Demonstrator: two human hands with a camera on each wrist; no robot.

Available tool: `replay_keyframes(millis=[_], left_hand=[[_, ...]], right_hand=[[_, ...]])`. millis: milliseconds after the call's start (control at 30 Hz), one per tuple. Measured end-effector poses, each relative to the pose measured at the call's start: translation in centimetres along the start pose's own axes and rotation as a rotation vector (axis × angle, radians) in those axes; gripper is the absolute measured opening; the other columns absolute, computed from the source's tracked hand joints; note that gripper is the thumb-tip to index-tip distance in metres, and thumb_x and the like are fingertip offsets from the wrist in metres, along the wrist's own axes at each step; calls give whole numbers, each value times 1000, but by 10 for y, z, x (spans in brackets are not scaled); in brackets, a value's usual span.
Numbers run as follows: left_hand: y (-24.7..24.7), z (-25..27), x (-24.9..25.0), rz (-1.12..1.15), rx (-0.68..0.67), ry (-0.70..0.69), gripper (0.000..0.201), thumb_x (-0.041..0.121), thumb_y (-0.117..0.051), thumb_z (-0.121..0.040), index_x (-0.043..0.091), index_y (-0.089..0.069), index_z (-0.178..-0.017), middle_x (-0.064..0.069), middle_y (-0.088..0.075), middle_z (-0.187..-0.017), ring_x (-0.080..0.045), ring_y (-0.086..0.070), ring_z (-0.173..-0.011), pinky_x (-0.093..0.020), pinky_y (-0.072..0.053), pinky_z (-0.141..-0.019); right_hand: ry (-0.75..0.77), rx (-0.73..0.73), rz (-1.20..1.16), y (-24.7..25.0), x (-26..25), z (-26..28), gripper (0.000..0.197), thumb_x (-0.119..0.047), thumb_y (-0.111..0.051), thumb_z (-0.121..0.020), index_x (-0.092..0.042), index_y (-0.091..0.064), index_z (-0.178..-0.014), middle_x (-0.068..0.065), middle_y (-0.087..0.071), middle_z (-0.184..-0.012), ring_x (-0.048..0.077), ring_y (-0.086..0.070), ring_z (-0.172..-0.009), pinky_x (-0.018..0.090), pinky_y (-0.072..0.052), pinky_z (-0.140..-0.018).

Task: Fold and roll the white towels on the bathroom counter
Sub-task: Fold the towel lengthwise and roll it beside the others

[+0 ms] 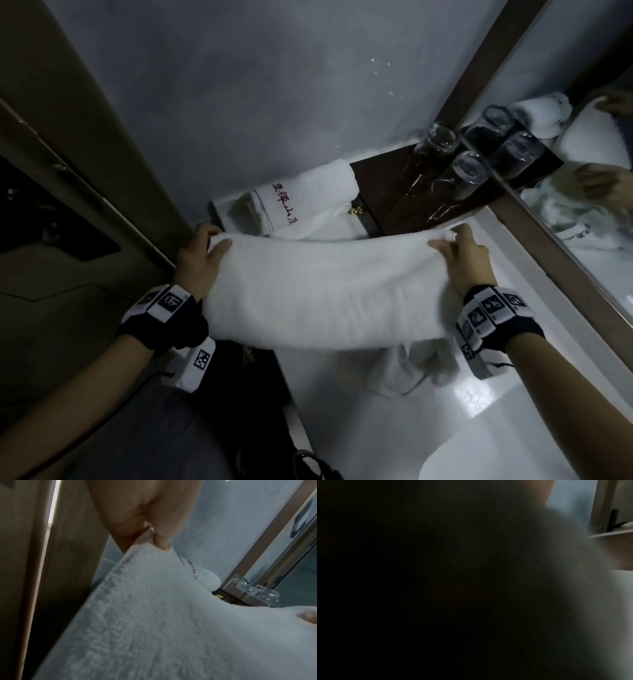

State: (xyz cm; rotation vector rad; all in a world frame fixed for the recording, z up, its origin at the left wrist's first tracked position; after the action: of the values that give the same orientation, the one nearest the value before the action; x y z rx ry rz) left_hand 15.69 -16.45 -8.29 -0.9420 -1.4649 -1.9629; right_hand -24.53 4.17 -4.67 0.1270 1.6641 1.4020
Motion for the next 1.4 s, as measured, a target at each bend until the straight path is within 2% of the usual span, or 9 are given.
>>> replay_keyframes(millis=[200, 300, 467, 667, 767, 900, 1100, 1200, 1400], left_hand=[[-15, 4, -4, -324, -10, -43, 50, 3, -61, -80, 0, -42, -126, -30, -43, -126, -44, -45, -111, -48, -38, -95], [-32, 31, 25, -522, 65, -265, 46, -2, -62, -72, 3, -53, -116, -25, -47, -122, -46, -45, -109, -53, -36, -93], [-108, 113, 67, -491, -262, -700, 41, 34, -43, -73, 14, -54, -108, -8, -47, -119, -25, -43, -102, -40, -32, -88], [-160, 140, 39, -953, -493, -519, 95, 47, -58, -68, 2, -20, -143, -27, -16, -150, -38, -10, -142, -62, 3, -110], [-151, 135, 49, -1040, -392, -569, 89, 27, -82, -43, 6, -54, -124, -20, -55, -129, -32, -50, -124, -59, -39, -101], [-133, 126, 47, -1019, -269, -675, 83, 6, -76, -46, 20, -55, -126, -7, -57, -131, -19, -54, -122, -59, -41, -96], [-66, 106, 28, -765, -243, -523, 69, -7, -49, -74, 16, -39, -138, -10, -33, -150, -26, -34, -137, -53, -27, -107], [-22, 99, 56, -541, -148, -547, 43, 6, -53, -63, 0, -67, -103, -24, -66, -105, -40, -66, -90, -48, -53, -80], [56, 71, 133, -384, 99, -642, 31, 8, -70, -75, 2, -64, -106, -24, -64, -102, -38, -61, -94, -25, -36, -82]], right_hand=[[-84, -21, -78, -8, 16, 4, 41, -11, -54, -89, -7, -33, -123, 16, -50, -109, 33, -53, -101, 43, -43, -86], [193, 150, 53, 4, -18, 34, 40, -9, -59, -85, -2, -44, -121, 19, -43, -120, 29, -49, -101, 46, -41, -91], [624, -276, 59, -67, -75, 110, 25, -21, -67, -82, -9, -69, -104, 9, -67, -112, 17, -60, -108, 17, -33, -102], [561, -523, 469, -122, -37, 135, 91, -39, -62, -78, -37, 0, -145, -18, 9, -151, 0, 13, -140, 23, 15, -115], [566, -485, 537, -116, -36, 127, 95, -16, -61, -81, -37, 9, -142, -17, 13, -150, 5, 6, -144, 21, 9, -115], [496, -349, 560, -101, -32, 116, 95, 6, -55, -74, -28, -4, -147, -8, -3, -157, 11, -6, -145, 21, 6, -115], [363, -71, 434, -36, -19, 109, 55, -24, -68, -78, -21, -52, -131, 0, -52, -138, 19, -38, -135, 31, -18, -116], [270, 144, 276, 20, -26, 108, 34, -28, -69, -74, -21, -68, -108, 7, -70, -110, 32, -54, -119, 41, -42, -97], [241, 206, -357, 90, -30, 117, 17, -25, -72, -75, -38, -64, -83, -16, -67, -70, -4, -59, -62, 10, -47, -55]])
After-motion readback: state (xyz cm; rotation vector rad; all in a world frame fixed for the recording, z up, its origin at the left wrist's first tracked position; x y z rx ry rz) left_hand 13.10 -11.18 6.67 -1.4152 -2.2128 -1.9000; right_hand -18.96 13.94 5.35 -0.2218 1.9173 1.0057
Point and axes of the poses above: each hand's wrist, its own z-axis away from the middle knuckle, its own y-axis out of the back of the hand, x = y × z, the point moved 10 cm from there along -z, towards the middle knuckle
